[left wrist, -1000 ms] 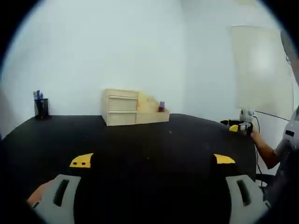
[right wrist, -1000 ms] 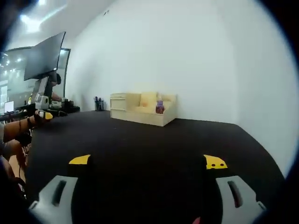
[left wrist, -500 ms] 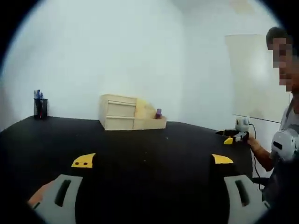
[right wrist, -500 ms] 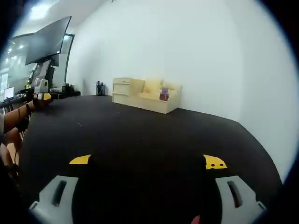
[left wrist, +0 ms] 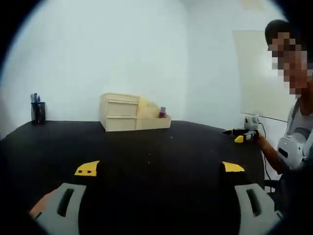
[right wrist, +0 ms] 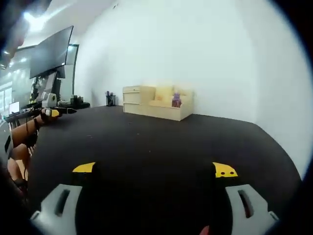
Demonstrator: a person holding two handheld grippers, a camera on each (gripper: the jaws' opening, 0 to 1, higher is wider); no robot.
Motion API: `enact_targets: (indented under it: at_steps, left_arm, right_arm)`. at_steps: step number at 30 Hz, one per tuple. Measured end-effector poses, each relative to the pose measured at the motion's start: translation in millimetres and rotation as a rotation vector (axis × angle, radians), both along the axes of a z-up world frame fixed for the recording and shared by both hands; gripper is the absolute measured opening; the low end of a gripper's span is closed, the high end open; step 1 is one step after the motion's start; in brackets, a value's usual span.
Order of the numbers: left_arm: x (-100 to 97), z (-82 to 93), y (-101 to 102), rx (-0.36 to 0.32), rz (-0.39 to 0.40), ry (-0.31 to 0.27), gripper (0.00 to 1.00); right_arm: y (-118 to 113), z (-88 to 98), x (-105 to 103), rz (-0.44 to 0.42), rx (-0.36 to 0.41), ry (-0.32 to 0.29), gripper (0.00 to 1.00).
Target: Open the drawer, pick up the cosmetic bottles from the table one by one, place them into the drawer, release the gripper, close the drawer, and move the gripper away
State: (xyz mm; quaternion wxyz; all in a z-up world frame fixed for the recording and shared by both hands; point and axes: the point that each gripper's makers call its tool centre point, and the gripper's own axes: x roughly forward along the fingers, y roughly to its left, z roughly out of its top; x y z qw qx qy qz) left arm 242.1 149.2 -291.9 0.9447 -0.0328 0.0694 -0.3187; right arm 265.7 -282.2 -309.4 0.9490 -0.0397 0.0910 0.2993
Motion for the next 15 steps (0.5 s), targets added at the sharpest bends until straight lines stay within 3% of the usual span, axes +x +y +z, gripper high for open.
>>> enact_targets:
  at_steps: [15]
  left_arm:
    - [-1.2,-9.5,-5.7,0.049,-0.004,0.025,0.92]
  right_arm:
    - [4.2,-4.7,-5.9,0.016,-0.032,-0.002,0.88]
